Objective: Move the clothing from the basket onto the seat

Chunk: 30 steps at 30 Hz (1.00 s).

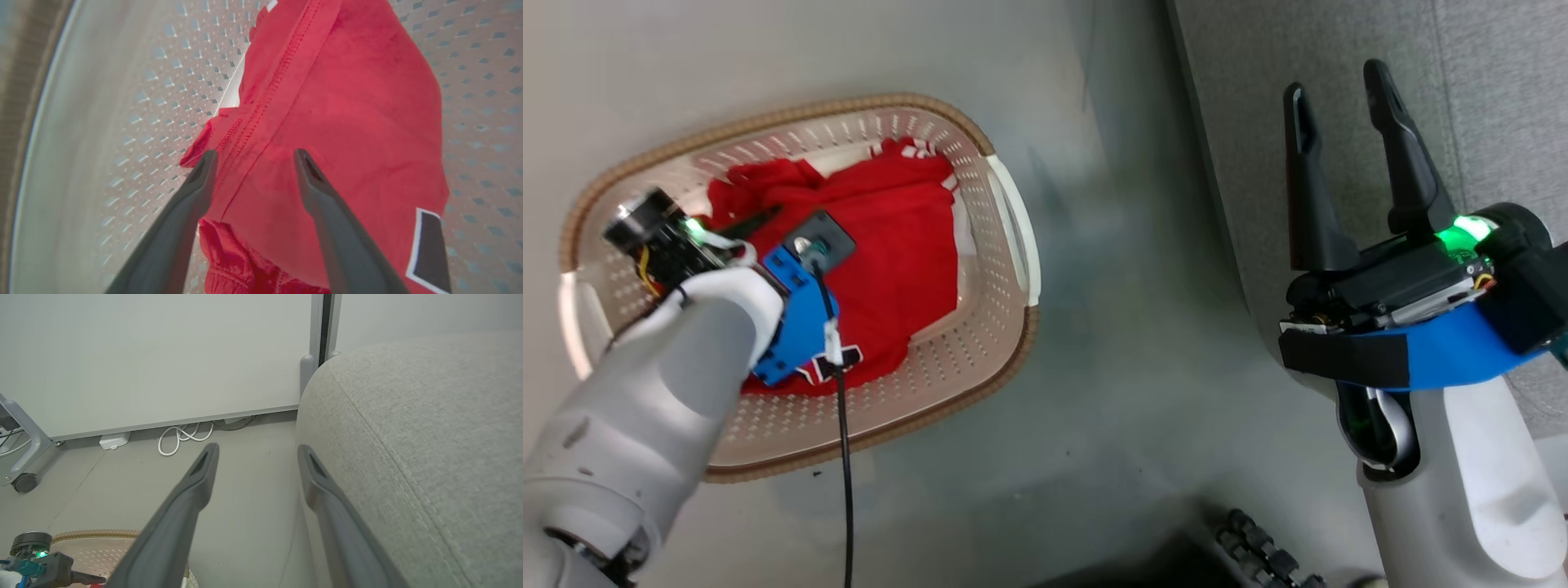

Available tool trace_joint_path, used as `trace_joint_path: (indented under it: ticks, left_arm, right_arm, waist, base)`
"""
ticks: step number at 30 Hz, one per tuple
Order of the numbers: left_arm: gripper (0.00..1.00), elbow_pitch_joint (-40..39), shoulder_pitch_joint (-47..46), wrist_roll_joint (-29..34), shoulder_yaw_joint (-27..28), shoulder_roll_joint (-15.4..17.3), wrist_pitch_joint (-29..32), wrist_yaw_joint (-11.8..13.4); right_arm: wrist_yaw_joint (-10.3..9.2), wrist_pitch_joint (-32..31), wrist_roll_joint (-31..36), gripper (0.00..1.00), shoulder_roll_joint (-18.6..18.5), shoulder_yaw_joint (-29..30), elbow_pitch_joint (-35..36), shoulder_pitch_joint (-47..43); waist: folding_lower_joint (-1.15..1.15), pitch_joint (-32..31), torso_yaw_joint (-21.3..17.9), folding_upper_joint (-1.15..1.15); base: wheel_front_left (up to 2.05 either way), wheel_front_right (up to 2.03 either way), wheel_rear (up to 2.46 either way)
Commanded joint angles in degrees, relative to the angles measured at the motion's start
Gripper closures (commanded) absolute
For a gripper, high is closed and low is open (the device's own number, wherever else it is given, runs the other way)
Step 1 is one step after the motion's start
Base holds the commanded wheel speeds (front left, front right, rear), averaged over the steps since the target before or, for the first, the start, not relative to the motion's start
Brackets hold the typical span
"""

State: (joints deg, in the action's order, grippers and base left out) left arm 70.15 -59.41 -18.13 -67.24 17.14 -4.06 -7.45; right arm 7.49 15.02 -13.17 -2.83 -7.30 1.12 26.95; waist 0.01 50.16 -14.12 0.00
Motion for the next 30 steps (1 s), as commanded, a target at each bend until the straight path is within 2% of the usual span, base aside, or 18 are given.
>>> trace_joint_path:
  ticks: [1, 8, 15, 16, 17, 18, 19, 30]
  left_arm:
    - [0.00, 0.3, -1.6, -0.4, -0.3, 0.7, 0.4, 0.0]
    - [0.00, 0.8, -5.1, -3.0, -2.8, 2.3, 1.5, 0.0]
    - [0.00, 0.0, -6.1, -4.4, -4.9, 3.0, 3.0, 0.0]
    - [0.16, 0.0, -6.0, -4.3, -5.1, 3.0, 3.4, 0.0]
    - [0.69, -0.2, -6.1, -4.5, -5.2, 3.0, 3.6, 0.0]
    - [0.69, -0.3, -6.0, -4.6, -5.4, 3.0, 3.9, 0.0]
    - [1.00, -0.4, -5.8, -4.7, -5.5, 3.0, 4.2, 0.0]
    - [1.00, -2.9, -5.0, -5.5, -6.2, 2.4, 3.1, 0.0]
  right_arm:
    - [0.01, 0.2, -0.2, 0.00, -0.1, -0.1, 0.8, 1.1]
    - [0.01, 0.2, -0.8, 0.00, -0.1, -0.7, 4.4, 0.8]
    - [0.01, 0.2, -1.3, 0.00, -0.1, -1.1, 5.8, 0.5]
    - [0.01, 0.2, -1.3, 0.00, -0.1, -1.0, 5.8, 0.5]
    - [0.01, 0.2, -1.2, 0.00, -0.1, -1.0, 5.8, 0.6]
    - [0.01, 0.2, -1.3, 0.00, -0.1, -1.0, 5.9, 0.8]
    - [0.01, 0.2, -1.3, 0.00, -0.1, -0.9, 5.9, 1.0]
    - [0.01, 0.2, -0.3, 0.00, -0.1, -0.1, 5.5, 1.1]
  waist:
    - [-0.01, 2.6, -1.3, 0.00]
    - [-0.01, 6.9, -2.8, 0.00]
    - [-0.01, 8.6, -3.3, 0.00]
    - [-0.01, 8.6, -3.3, 0.00]
    - [-0.01, 8.7, -3.2, 0.00]
    - [-0.01, 8.7, -3.2, 0.00]
    - [-0.01, 8.6, -3.2, 0.00]
    - [-0.01, 6.8, -1.9, 0.00]
  base:
    - [0.00, 0.00, 0.00]
    - [0.00, 0.00, 0.00]
    - [0.00, 0.00, 0.00]
    - [0.00, 0.00, 0.00]
    - [0.00, 0.00, 0.00]
    - [0.00, 0.00, 0.00]
    - [0.00, 0.00, 0.00]
    - [0.00, 0.00, 0.00]
